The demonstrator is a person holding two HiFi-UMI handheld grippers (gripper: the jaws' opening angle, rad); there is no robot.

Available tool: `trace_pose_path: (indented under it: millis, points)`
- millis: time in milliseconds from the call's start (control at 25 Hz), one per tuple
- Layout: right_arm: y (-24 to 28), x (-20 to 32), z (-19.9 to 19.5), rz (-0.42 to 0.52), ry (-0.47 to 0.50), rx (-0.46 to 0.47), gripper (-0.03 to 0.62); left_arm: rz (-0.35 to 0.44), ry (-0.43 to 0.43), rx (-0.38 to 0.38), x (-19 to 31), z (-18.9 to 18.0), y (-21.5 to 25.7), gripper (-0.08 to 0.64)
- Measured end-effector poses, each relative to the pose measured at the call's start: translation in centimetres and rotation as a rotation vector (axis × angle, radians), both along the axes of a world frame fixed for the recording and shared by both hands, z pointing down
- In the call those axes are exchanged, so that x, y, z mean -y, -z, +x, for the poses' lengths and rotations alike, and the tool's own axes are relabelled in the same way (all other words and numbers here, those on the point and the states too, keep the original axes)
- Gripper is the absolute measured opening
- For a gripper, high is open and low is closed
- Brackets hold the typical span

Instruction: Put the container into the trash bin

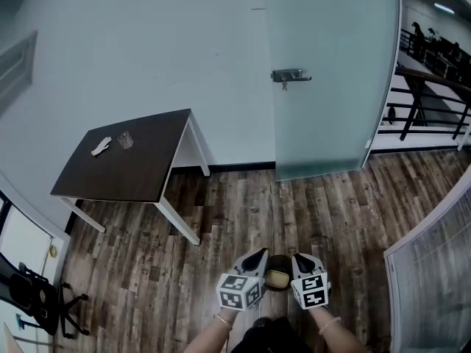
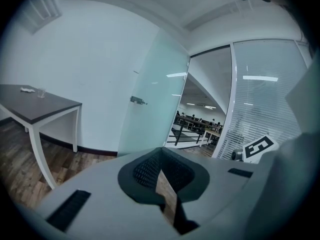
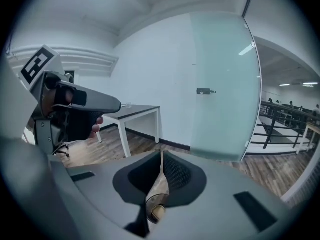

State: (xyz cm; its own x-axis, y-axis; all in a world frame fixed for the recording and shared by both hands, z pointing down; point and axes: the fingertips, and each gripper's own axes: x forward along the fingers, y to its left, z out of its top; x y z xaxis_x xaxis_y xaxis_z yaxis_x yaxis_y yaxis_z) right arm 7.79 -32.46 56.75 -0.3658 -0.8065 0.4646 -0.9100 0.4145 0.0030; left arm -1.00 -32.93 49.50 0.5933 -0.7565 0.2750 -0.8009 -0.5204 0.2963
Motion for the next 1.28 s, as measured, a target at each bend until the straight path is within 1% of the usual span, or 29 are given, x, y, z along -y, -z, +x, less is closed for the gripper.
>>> trace_pose_path:
  millis: [280,480,640,880,1280]
  points:
    - [6.2,-2.6,-0.3,0.11,0.01,0.043,0.011,0.074,0.019,-0.01,-2.4,-0.2,4.6,0.018]
    - [10.1,-4.3,-0.2,0.182,-0.006,0.125,0.009,0.108,0.034,-0.024,-4.0,-0.1,6.8,0.018]
    - [12.4,-5.3,-0.5,0.221,-0.015,0.17,0.009,0.13,0.029,-0.021,-5.0,-0.6,8.2,0.018]
    - [15.4,-5.7,-0.3,0.275,-0.024,0.183,0.009,0.16,0.018,-0.01,-5.3,-0.7,10.2,0.018]
    - [18.5,-5.8,0.2,0.302,-0.032,0.184,0.008,0.193,-0.004,0.004,-5.2,-0.9,12.8,0.018]
